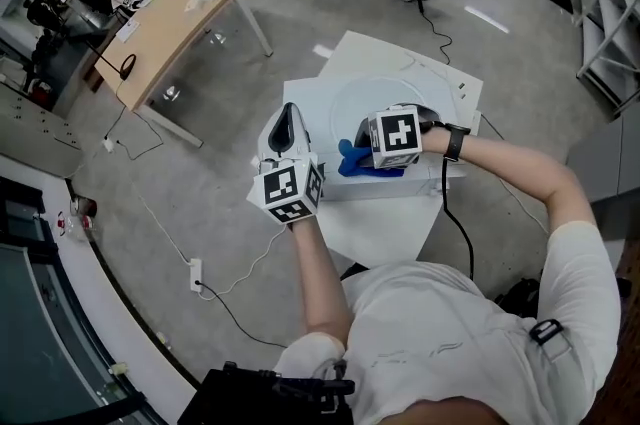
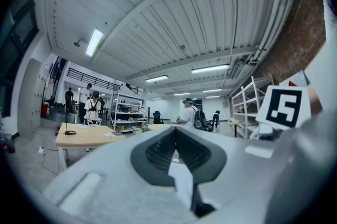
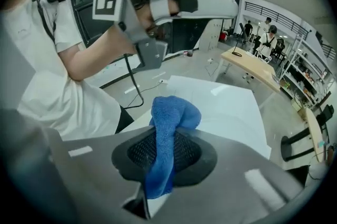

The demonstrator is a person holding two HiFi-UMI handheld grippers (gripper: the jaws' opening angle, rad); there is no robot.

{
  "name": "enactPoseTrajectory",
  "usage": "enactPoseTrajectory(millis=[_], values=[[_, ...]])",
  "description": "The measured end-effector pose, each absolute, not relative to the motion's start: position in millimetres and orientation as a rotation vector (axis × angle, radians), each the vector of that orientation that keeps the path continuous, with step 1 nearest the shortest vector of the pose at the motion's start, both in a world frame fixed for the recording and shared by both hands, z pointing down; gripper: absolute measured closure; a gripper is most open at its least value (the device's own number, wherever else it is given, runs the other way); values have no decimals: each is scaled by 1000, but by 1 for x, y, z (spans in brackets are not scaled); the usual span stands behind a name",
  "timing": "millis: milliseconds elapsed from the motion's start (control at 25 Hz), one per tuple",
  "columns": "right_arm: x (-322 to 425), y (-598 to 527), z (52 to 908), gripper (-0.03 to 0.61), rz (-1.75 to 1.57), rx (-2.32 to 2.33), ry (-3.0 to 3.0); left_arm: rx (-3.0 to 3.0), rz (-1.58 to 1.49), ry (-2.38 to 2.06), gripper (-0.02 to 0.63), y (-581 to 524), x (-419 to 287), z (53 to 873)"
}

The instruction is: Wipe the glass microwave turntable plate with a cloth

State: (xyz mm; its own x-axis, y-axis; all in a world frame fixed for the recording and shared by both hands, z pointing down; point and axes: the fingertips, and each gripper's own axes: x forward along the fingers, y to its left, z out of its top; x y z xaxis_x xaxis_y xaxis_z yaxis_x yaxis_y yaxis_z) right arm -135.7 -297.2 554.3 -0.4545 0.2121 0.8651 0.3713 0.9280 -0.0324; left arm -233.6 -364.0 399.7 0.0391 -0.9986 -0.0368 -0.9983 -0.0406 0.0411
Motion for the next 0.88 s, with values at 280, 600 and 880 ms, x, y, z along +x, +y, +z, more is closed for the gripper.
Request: enactPoseTrajectory(millis=[280,600,880], values=[[-198,-373,564,518,-176,-279,-2131,2258,-86,-2208,612,-359,-238,392],[-187,-483,576,515,-120,38,-2184,2258,-99,-2235,612,-353,-239,387],[-94,-526,583,515,-62,216,-2124,2296,-111,-2207,612,-352,-225,384]])
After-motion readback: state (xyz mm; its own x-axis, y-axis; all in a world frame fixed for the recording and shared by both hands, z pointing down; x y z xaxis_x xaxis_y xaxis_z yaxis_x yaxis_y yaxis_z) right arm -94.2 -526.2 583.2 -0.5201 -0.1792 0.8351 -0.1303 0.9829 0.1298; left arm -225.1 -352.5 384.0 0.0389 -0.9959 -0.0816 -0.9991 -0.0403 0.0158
